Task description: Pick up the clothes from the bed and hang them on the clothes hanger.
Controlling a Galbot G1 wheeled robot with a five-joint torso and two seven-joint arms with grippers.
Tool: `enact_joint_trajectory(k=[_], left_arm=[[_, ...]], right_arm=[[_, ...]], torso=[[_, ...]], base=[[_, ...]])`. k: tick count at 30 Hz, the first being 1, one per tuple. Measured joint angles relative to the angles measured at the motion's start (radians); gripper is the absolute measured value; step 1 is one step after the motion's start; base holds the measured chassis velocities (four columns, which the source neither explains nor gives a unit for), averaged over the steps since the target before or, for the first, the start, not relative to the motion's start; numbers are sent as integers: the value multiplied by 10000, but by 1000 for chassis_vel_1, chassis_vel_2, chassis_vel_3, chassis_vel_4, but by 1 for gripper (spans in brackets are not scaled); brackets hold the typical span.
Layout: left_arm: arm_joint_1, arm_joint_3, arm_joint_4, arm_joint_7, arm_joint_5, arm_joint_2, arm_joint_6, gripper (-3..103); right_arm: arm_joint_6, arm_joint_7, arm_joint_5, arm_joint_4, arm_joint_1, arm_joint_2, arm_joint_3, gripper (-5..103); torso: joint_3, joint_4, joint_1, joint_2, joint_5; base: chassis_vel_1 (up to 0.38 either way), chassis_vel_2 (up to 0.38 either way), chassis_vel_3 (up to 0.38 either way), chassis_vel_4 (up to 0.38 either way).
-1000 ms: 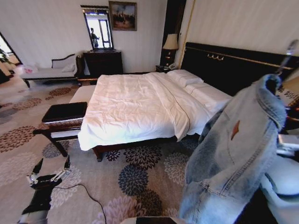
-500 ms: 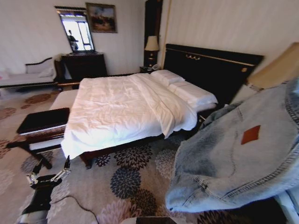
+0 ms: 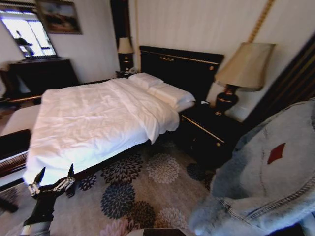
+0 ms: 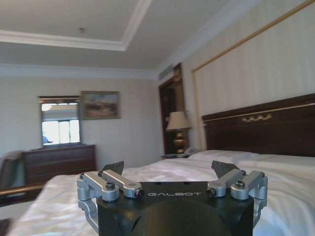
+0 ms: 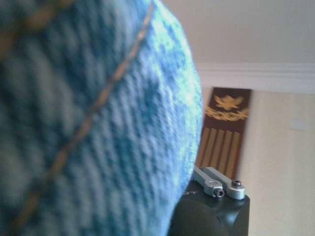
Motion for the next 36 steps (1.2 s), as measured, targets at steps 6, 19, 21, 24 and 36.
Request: enact_joint_trajectory(k=[6, 19, 21, 24, 36], left_arm=[[0, 0, 1, 0, -1, -1, 0, 100], [0, 0, 0, 0, 0, 0, 0, 100], [0, 0, 1, 0, -1, 0, 0, 100], [0, 0, 0, 0, 0, 0, 0, 100], [0, 0, 0, 0, 0, 0, 0, 100]], right_arm=[[8, -249, -134, -3, 100, 703, 240, 19], [-1, -609, -711, -35, -33, 2114, 797, 19], [-1, -652, -768, -33, -41, 2169, 901, 19], [-1, -720, -883, -23, -9, 2219, 1339, 19], [-8, -782, -690, -16, -223, 2981, 1929, 19]], torso=[[0, 2, 0, 1, -4], [-1, 1, -1, 1, -3], [0, 2, -1, 1, -4], [0, 2, -1, 1, -4], [0, 0, -1, 2, -3]], base=[[-118, -115, -125, -118], [-125, -125, -123, -124], [-112, -125, -112, -113], [-120, -131, -131, -115], [-124, -133, -133, -133]])
